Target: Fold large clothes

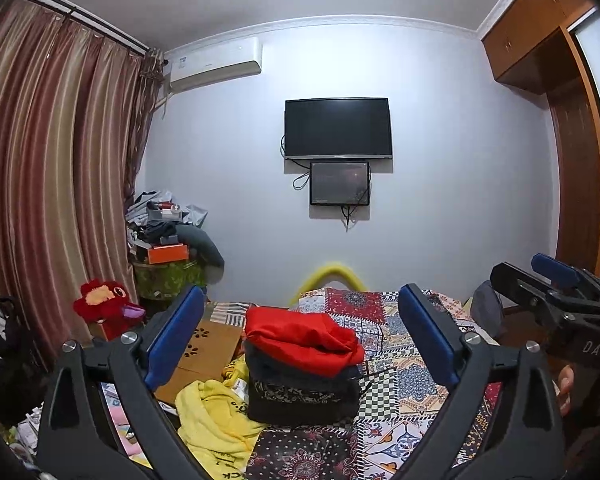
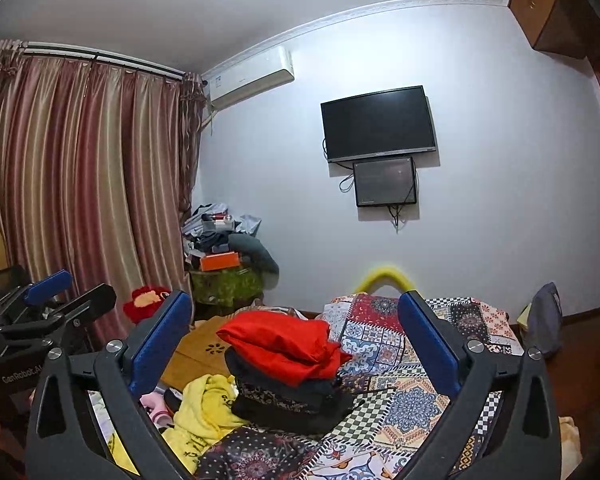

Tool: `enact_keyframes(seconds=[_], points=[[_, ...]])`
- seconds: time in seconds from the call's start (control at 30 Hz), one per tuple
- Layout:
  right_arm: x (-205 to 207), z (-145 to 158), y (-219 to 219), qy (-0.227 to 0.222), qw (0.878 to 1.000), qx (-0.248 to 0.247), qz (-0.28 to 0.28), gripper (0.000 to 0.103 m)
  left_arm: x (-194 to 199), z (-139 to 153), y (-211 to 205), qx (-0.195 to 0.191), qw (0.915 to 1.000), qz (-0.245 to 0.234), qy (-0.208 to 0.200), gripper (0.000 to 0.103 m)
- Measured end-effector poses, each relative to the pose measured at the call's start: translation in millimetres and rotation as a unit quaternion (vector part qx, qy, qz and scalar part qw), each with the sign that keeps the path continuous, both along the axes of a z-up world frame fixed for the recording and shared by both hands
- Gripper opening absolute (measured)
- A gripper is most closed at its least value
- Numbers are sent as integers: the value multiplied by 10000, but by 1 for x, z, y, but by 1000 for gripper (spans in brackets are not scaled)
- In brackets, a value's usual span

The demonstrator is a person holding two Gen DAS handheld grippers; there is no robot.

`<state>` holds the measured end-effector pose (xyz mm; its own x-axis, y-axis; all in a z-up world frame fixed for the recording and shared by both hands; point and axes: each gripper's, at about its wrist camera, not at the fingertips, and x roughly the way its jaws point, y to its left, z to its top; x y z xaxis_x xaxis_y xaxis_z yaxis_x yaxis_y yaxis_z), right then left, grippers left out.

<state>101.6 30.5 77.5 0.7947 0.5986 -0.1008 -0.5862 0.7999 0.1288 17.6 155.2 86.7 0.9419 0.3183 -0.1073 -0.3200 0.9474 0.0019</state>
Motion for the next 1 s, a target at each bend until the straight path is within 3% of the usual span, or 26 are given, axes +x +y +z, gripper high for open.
enact_keyframes(seconds=[1.0], points=[[3,0,-10,202,9997,-156,-69,103,22,-16,1,-27,9997,-79,234,99]])
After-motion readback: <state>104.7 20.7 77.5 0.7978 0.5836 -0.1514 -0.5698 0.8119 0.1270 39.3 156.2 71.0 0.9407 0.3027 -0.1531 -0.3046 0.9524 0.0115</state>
